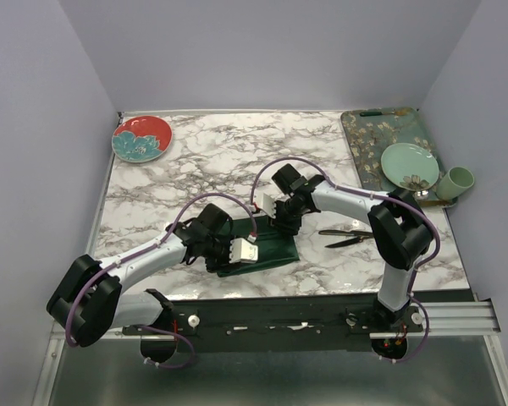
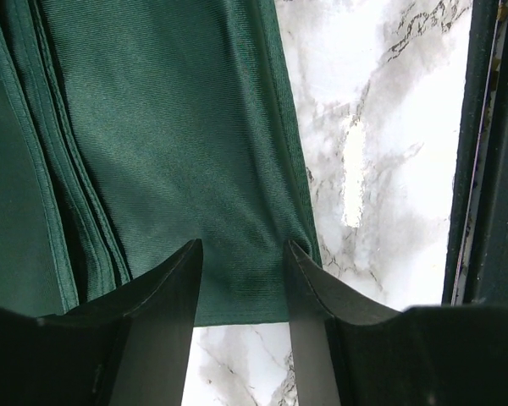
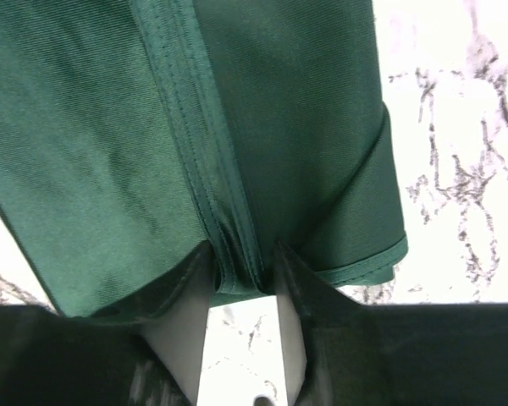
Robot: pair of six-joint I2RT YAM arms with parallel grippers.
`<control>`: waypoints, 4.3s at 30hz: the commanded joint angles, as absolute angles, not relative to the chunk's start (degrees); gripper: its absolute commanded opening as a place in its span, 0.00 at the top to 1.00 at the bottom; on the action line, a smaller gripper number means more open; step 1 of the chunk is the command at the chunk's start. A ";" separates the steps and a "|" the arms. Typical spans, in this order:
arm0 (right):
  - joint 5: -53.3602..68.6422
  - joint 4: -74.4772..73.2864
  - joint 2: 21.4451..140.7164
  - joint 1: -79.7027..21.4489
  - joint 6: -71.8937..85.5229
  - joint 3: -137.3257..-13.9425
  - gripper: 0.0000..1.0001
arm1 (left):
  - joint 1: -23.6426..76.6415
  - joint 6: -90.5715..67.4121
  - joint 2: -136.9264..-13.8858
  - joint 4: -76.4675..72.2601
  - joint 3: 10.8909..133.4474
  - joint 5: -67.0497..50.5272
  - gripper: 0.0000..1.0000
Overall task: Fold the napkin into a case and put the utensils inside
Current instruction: Smooth out the 2/3-rectangle-folded napkin at the center of the board.
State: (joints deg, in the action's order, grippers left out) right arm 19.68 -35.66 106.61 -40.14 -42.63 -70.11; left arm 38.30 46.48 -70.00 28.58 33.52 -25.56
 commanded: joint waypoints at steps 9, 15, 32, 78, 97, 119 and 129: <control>16.35 -33.66 105.30 -40.61 -47.02 -67.15 0.82 | 37.97 49.66 -71.45 29.53 31.90 -24.35 0.59; 16.52 -34.10 103.54 -40.61 -47.81 -65.13 0.85 | 37.44 49.31 -72.07 29.53 32.43 -24.52 0.59; 16.79 -35.24 100.29 -40.34 -49.39 -62.84 0.87 | 37.09 49.04 -72.51 30.50 33.05 -24.96 0.60; 17.40 -35.25 108.37 -39.02 -45.18 -67.15 0.84 | 13.01 -14.02 -79.79 14.45 48.61 -53.60 0.59; 16.08 -34.10 109.07 -39.11 -43.77 -67.06 0.84 | 17.05 -40.53 -105.20 -17.84 47.38 -56.51 0.64; 15.56 -34.45 109.60 -39.02 -43.51 -66.97 0.84 | 7.91 -19.69 -105.93 -0.18 48.34 -61.87 0.51; 15.91 -35.51 111.09 -39.11 -42.98 -69.43 0.84 | 10.90 -23.91 -99.13 2.64 46.33 -63.73 0.49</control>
